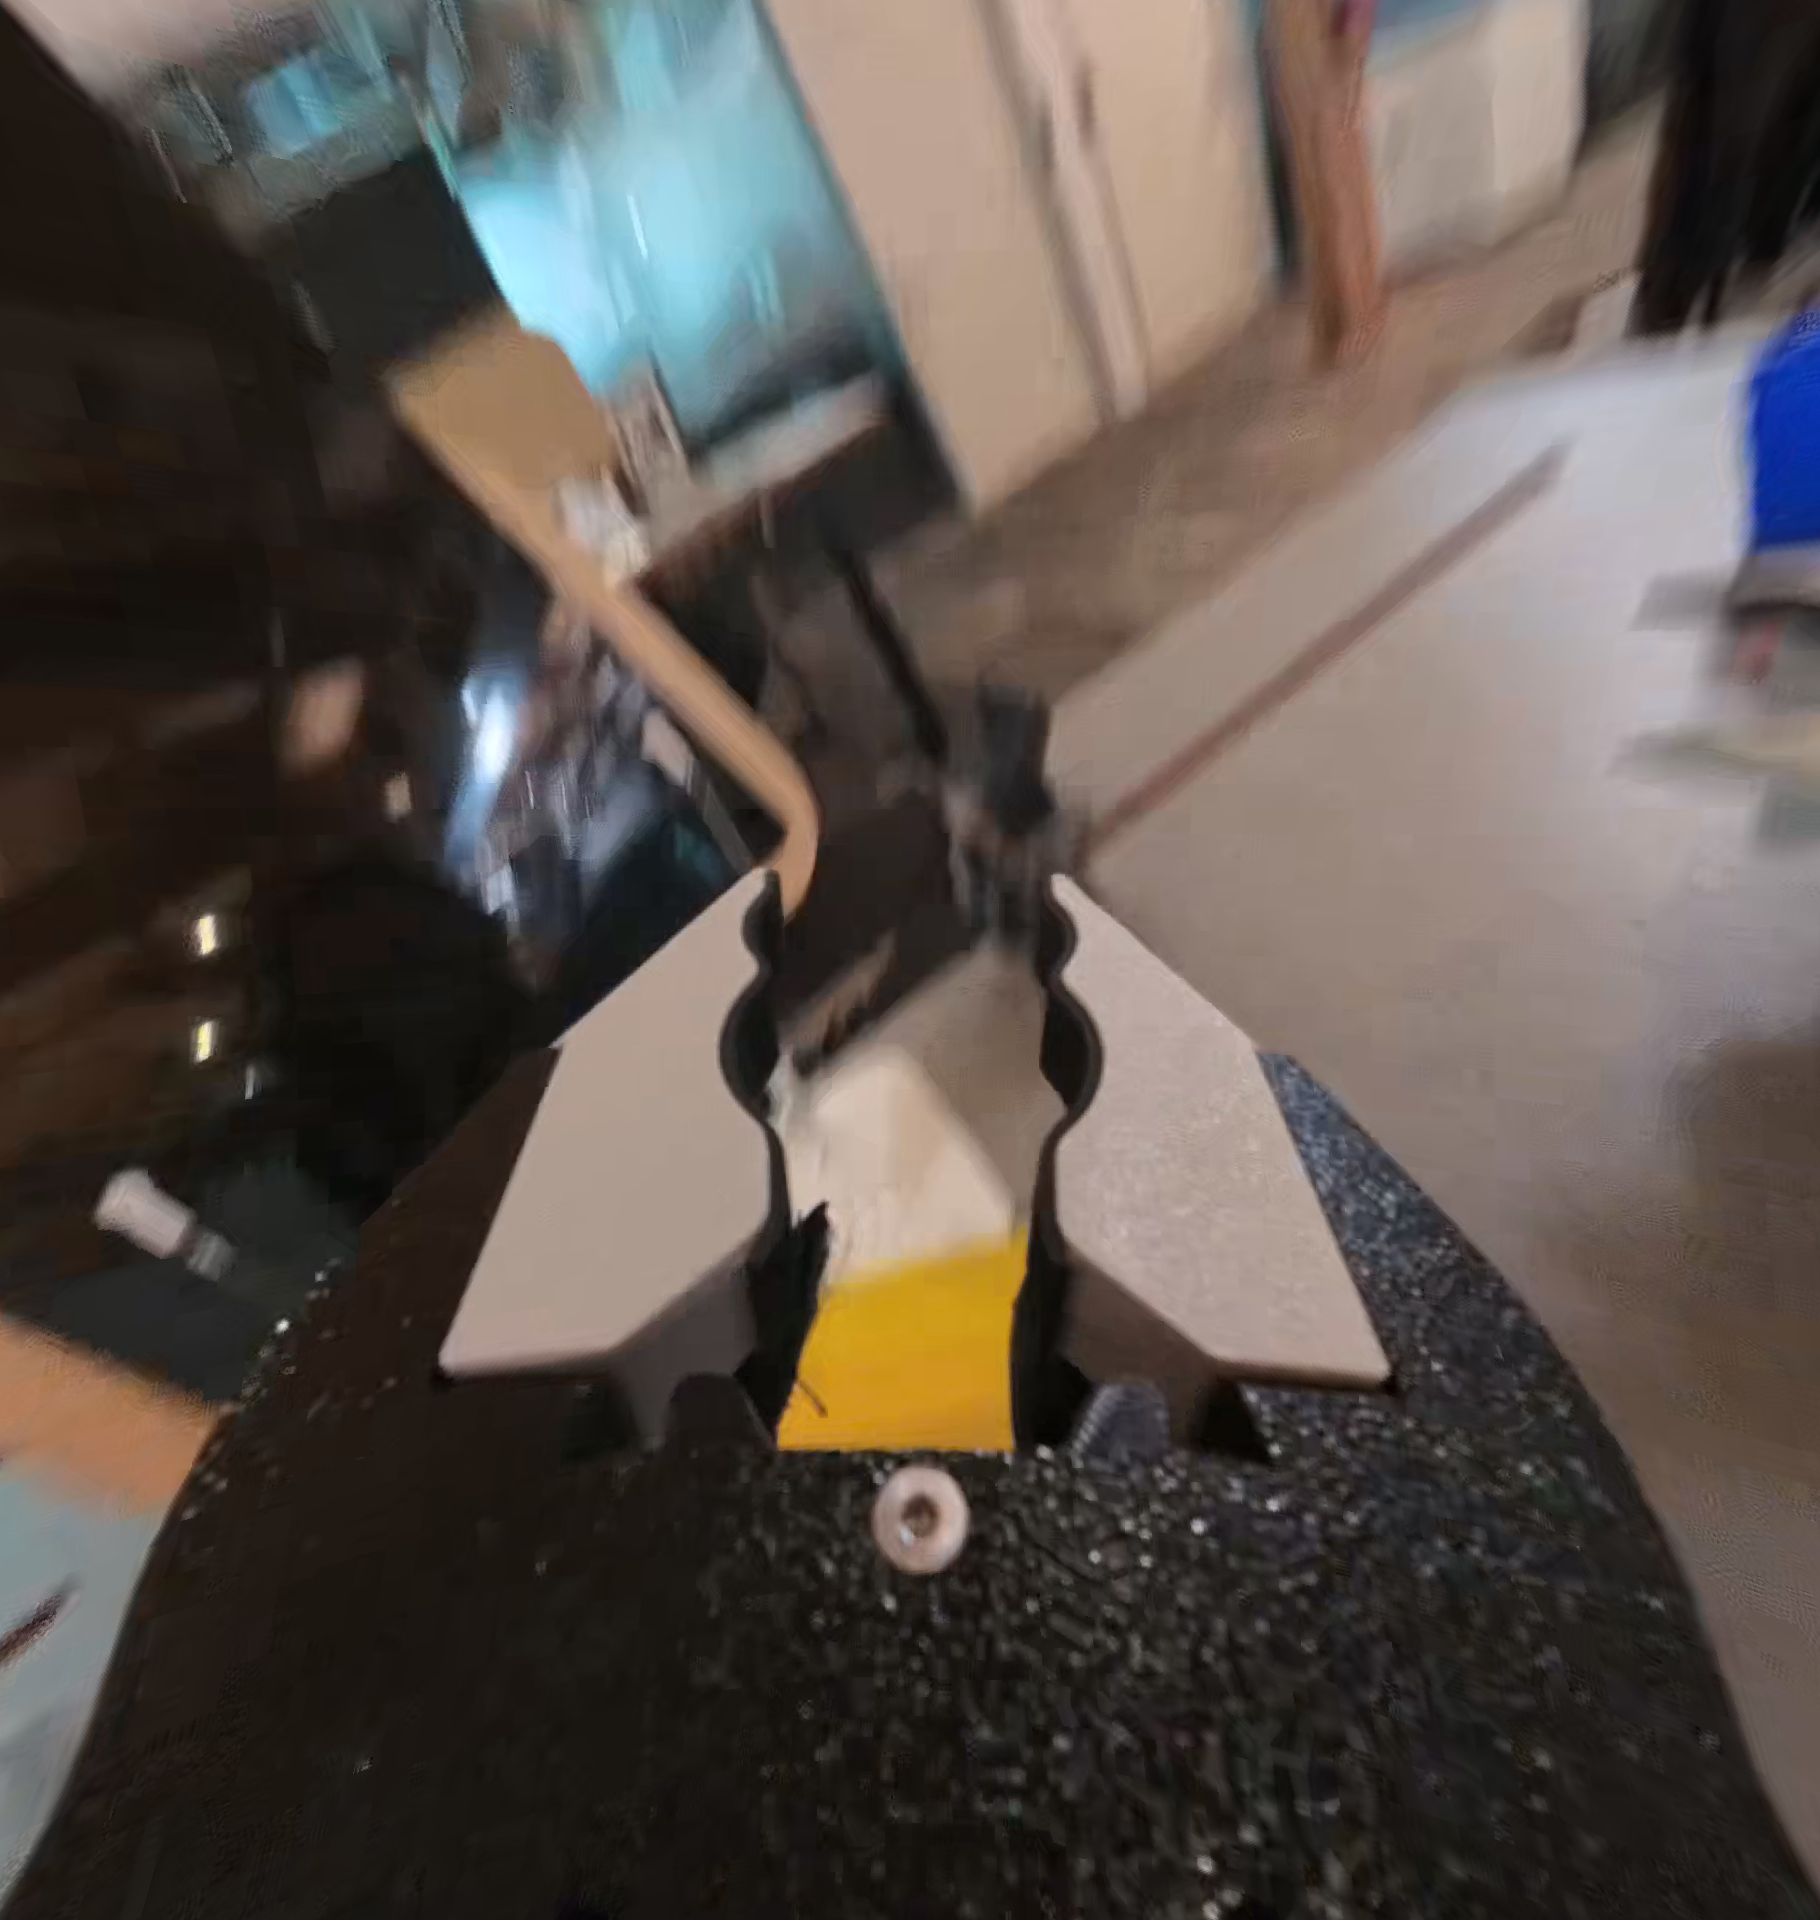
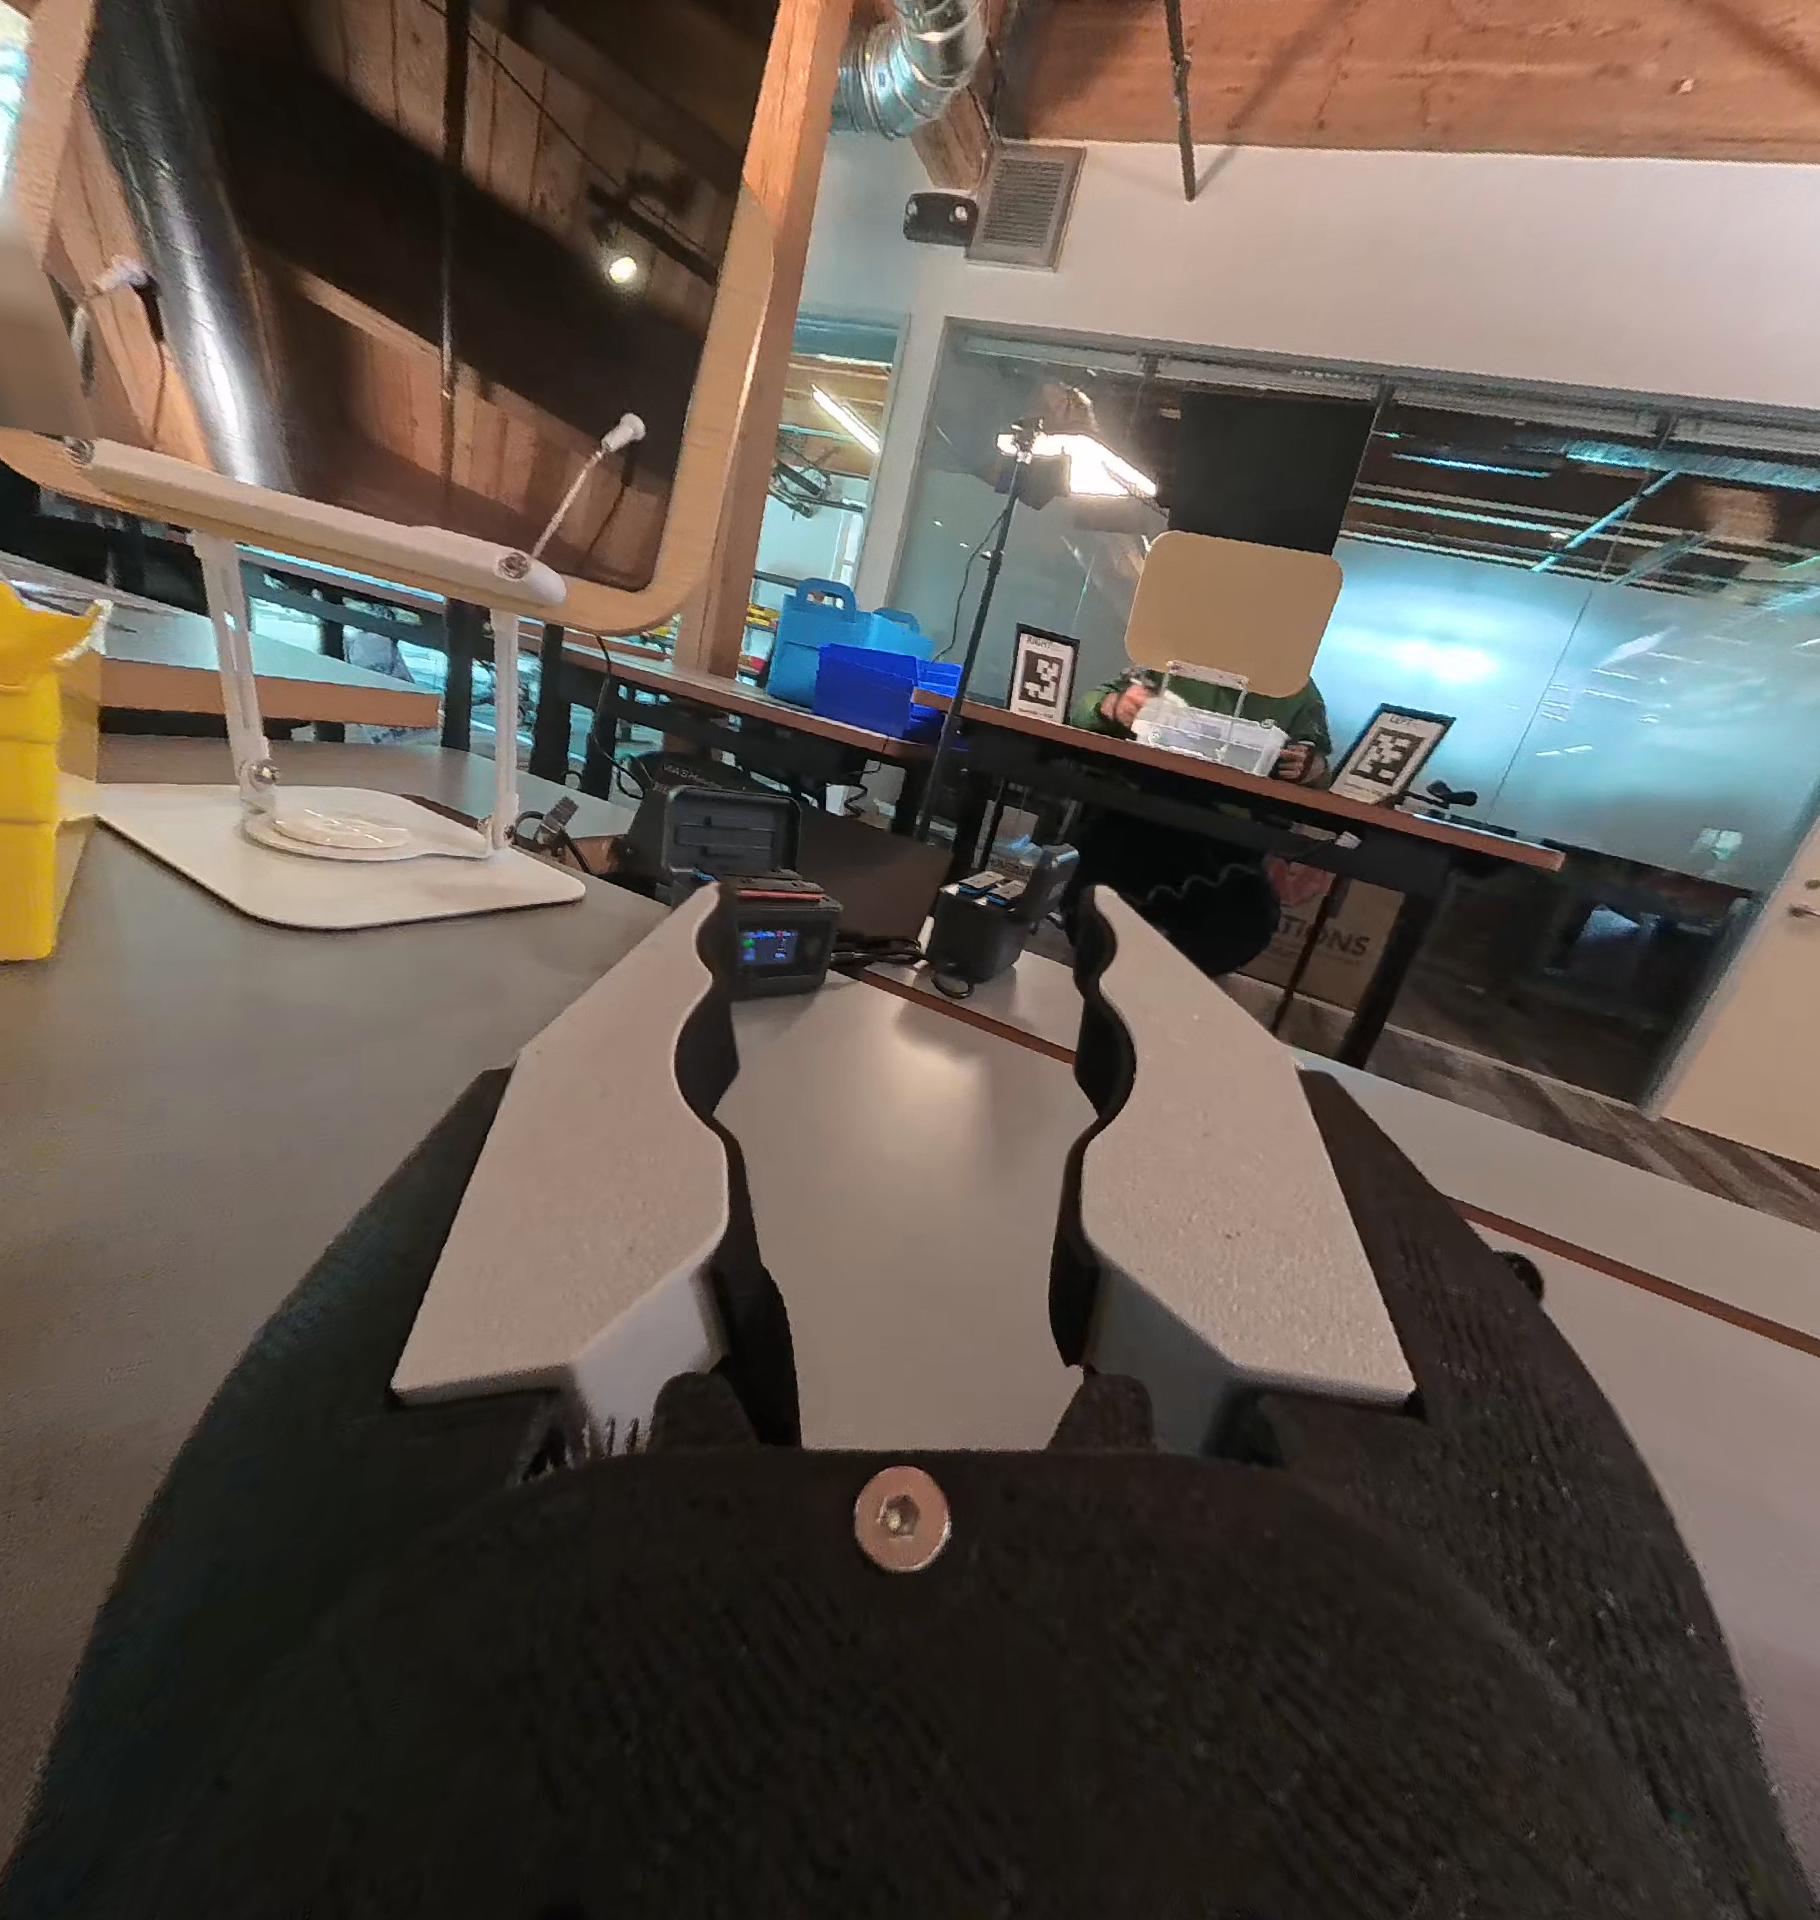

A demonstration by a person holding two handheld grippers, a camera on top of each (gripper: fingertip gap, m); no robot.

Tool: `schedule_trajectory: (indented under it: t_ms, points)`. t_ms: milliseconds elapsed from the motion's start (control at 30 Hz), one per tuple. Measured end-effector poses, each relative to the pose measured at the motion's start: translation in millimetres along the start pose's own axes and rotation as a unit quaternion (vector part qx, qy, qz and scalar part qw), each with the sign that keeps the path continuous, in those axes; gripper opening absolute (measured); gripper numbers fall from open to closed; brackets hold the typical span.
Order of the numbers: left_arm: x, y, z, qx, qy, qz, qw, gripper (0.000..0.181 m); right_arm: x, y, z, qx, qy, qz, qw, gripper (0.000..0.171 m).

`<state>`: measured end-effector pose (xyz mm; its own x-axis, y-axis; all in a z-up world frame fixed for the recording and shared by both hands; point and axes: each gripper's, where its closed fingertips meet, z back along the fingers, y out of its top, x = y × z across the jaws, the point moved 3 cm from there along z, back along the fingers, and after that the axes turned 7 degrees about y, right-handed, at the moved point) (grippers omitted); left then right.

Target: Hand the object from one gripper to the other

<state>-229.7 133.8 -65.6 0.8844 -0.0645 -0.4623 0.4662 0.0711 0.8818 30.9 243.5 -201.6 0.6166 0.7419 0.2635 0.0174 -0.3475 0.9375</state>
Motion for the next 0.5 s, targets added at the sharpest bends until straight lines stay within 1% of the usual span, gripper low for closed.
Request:
schedule_trajectory:
  t_ms: [33, 67, 100, 167, 200, 233, 300, 333, 400, 433, 500]
  points:
    - [-13.7, -26.0, 5.0, -0.076, -0.009, -0.012, 0.997, 0.053, -1.2, 1.9, -0.1, 0.009, 0.006, -0.007, 1.0, 0.064]
    - [-25.5, -56.4, 11.2, -0.156, -0.021, -0.017, 0.987, 0.063, -1.7, 3.1, -0.3, 0.016, 0.011, -0.014, 1.0, 0.064]
    - [-34.8, -89.3, 19.2, -0.235, -0.036, -0.017, 0.971, 0.068, -1.8, 3.2, -0.8, 0.018, 0.013, -0.018, 1.0, 0.064]
    - [-42.1, -150.9, 40.8, -0.369, -0.077, 0.003, 0.926, 0.061, -1.6, 1.5, -1.8, 0.014, 0.013, -0.022, 1.0, 0.064]
    - [-42.4, -174.3, 50.7, -0.411, -0.092, 0.017, 0.907, 0.055, -2.0, 0.9, -2.3, 0.012, 0.015, -0.022, 1.0, 0.064]
    - [-43.3, -193.9, 60.3, -0.443, -0.101, 0.019, 0.891, 0.049, -2.8, 0.7, -2.7, 0.011, 0.016, -0.021, 1.0, 0.064]
    - [-52.5, -225.6, 78.8, -0.493, -0.089, -0.008, 0.865, 0.048, -5.0, 0.7, -3.4, 0.01, 0.021, -0.016, 1.0, 0.064]
    - [-55.8, -237.4, 88.4, -0.514, -0.089, -0.023, 0.853, 0.044, -6.3, 0.8, -3.7, 0.009, 0.023, -0.012, 1.0, 0.064]
    - [-59.1, -252.6, 103.7, -0.535, -0.112, -0.055, 0.836, 0.044, -9.0, 0.9, -4.3, 0.008, 0.028, -0.006, 1.0, 0.064]
    - [-65.2, -258.1, 107.7, -0.541, -0.106, -0.067, 0.832, 0.042, -9.9, 0.8, -4.6, 0.007, 0.029, -0.003, 1.0, 0.063]
    - [-70.6, -266.1, 114.3, -0.561, -0.106, -0.042, 0.82, 0.043, -11.1, 0.6, -5.1, 0.005, 0.031, 0.001, 1.0, 0.063]
